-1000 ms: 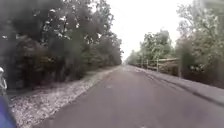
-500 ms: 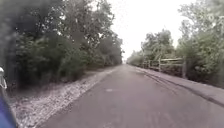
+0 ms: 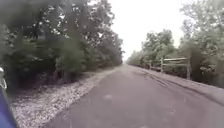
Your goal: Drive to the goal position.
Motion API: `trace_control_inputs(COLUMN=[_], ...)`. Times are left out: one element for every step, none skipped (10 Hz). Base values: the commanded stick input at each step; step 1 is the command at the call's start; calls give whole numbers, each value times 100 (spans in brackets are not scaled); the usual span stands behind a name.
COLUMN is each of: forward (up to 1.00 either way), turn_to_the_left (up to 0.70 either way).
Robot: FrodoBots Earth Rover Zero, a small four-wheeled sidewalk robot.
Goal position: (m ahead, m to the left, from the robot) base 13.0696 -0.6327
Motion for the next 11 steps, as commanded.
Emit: trace_control_inputs(forward=[70, 70, 70, 70, 70, 70, 70, 70, 70, 70, 70], turn_to_the_left=[0, 0, 0, 0, 0, 0, 0, 0, 0, 0, 0])
